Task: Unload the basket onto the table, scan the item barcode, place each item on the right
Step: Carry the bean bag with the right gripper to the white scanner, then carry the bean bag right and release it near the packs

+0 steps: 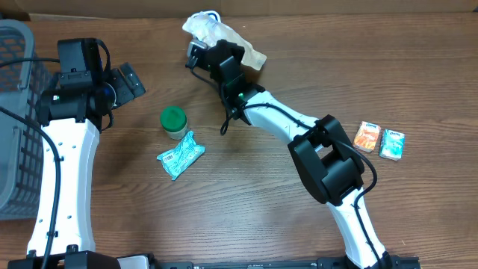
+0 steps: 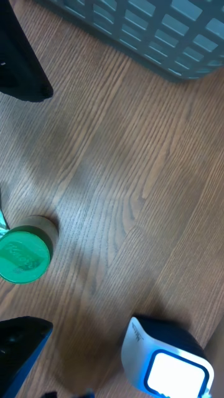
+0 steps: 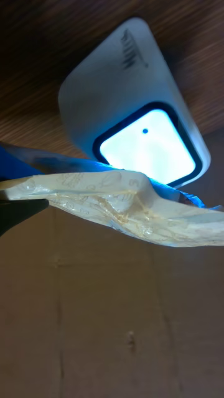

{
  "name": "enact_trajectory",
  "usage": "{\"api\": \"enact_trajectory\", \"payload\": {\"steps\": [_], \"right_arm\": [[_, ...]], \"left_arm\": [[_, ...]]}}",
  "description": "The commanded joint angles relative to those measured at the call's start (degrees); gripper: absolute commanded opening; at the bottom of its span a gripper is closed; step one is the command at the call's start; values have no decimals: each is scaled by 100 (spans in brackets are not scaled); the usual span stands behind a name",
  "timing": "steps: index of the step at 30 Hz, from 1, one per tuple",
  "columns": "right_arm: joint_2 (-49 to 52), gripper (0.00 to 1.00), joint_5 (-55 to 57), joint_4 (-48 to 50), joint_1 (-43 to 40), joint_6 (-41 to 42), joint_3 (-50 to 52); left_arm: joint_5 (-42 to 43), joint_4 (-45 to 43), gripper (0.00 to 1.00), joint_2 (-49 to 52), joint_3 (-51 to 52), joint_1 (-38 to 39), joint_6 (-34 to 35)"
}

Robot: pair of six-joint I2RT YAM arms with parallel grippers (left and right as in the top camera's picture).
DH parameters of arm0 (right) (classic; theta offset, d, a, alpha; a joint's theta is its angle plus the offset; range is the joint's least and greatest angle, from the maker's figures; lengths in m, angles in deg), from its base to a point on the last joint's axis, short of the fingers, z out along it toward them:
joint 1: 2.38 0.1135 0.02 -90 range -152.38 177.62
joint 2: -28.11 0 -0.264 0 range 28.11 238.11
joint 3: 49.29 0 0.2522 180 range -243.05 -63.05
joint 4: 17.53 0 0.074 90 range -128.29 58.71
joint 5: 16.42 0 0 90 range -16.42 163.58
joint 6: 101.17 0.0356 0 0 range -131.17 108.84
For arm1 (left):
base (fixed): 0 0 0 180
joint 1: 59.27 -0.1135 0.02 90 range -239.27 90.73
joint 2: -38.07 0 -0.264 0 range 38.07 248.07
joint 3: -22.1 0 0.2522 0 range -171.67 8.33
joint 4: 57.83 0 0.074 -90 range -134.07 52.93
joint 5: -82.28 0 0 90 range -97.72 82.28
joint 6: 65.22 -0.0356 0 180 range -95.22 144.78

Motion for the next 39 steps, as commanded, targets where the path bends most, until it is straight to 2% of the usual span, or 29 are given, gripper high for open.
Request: {"api": "enact_trajectory", "payload": {"steps": [1,14,20,24,29,35,39], "right_arm": [[7,4,160,20,57,-247,-120],[-20,4,555,398,74,-431,-120],[-470,4,739,337,90,-186,-120],[-1239,4,929,-155,59,804,-120],[-2284,4,1484,-1241,-33,2736,-120],[-3289,4,1615,-3639,-553,5086,-120],[-3456,4,1379,-5554,-1147,6704,-120]], "left_arm": [[-72,-15,99,48,7,-20,-151],[-72,-15,100,48,7,-20,-151],[-74,-15,99,48,7,-20,-151],[-74,-15,100,48,7,-20,-151],[-74,-15,100,48,7,-20,-151],[-74,-15,100,48,7,-20,-151],[-72,-15,99,48,7,-20,-151]]}}
